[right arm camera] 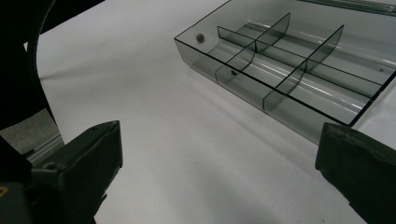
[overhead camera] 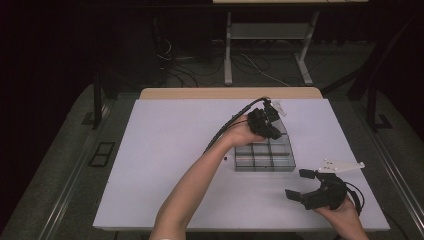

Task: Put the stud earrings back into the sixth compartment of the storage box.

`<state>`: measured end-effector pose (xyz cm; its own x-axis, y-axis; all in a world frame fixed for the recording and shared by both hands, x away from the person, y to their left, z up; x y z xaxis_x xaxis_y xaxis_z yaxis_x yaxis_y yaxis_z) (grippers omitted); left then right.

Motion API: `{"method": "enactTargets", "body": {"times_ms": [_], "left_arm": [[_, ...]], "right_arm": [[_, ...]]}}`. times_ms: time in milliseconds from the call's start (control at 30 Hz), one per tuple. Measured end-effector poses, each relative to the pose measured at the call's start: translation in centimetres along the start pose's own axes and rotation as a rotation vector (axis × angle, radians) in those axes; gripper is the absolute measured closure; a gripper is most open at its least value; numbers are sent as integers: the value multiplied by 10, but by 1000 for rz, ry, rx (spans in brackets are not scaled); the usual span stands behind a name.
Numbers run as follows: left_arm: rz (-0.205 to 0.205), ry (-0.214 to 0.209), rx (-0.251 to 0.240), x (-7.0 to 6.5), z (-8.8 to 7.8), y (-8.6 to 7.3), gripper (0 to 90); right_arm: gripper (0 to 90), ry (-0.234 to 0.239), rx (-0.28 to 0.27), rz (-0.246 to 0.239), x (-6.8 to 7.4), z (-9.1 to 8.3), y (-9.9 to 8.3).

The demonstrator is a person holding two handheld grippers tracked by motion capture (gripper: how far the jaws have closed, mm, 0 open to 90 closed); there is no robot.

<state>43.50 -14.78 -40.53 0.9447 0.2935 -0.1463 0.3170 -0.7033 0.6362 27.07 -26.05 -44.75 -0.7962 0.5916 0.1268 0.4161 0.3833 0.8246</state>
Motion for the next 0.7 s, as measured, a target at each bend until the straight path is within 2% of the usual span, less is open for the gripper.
{"method": "enactTargets", "body": {"times_ms": [100, 267, 467, 500, 700], "left_arm": [[1, 1, -1, 2, 7, 0, 796], [-31, -3, -20, 6, 18, 0, 795], [-42, -16, -14, 8, 33, -3, 797], [-53, -22, -19, 8, 36, -4, 797], [-52, -39, -12, 7, 47, -7, 793]], "right_arm": [[8, -1, -4, -4, 0, 0, 0], [8, 3, -3, -3, 0, 0, 0], [7, 1, -9, -4, -1, -2, 0], [8, 2, -7, -1, -1, -3, 0], [8, -2, -13, 2, -3, -6, -1]]}}
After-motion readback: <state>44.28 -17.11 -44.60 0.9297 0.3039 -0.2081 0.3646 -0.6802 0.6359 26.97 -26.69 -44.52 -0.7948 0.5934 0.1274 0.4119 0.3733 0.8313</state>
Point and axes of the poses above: each handheld gripper's, and its own axes: z roughly forward along the jaws, y roughly out of its top, x roughly to its left, the point moved 6 cm from there along z, roughly forward along the jaws, and after that the axes turned 11 degrees about -z, right-handed, at the moved point
